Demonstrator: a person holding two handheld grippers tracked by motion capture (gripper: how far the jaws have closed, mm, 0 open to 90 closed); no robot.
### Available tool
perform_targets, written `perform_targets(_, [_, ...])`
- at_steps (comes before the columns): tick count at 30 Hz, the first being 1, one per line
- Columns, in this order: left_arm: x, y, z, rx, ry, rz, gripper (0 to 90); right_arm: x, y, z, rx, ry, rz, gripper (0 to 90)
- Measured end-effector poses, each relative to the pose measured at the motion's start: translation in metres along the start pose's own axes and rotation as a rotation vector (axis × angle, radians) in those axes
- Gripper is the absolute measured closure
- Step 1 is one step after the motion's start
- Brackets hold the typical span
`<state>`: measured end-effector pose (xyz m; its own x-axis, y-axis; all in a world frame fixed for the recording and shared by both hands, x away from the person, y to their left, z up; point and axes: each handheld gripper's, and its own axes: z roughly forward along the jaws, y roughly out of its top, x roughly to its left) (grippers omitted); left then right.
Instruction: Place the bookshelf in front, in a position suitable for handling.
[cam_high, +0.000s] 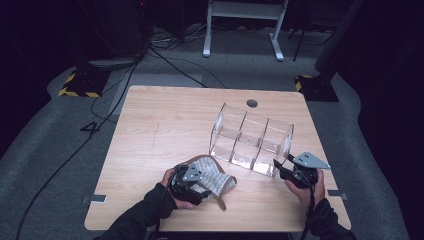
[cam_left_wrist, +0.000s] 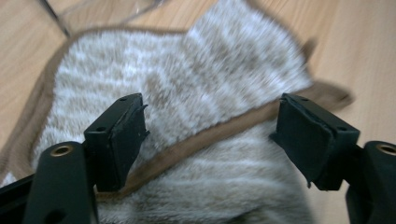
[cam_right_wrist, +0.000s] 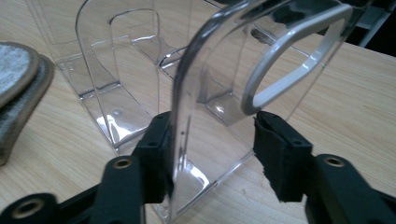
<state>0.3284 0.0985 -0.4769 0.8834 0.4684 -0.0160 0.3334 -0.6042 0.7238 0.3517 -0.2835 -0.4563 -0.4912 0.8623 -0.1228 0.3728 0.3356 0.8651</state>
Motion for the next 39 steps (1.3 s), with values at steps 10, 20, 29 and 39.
perform_targets(10, [-0.006,0.019,0.009,0.011,-0.053,0.09,26.4,-0.004,0.001,0.006,-0.005,-0.032,-0.021,62.9])
perform_targets(20, [-0.012,0.011,0.028,0.076,-0.027,0.077,30.2,-0.003,0.0,0.008,-0.006,-0.03,-0.032,58.8])
perform_targets(29, [-0.004,0.018,0.012,0.023,-0.033,0.074,66.4,-0.005,0.001,0.01,-0.016,-0.036,-0.036,60.0])
perform_targets(39, [0.009,0.021,-0.002,-0.039,-0.022,0.0,49.8,-0.004,0.002,0.009,-0.018,-0.03,-0.045,55.0])
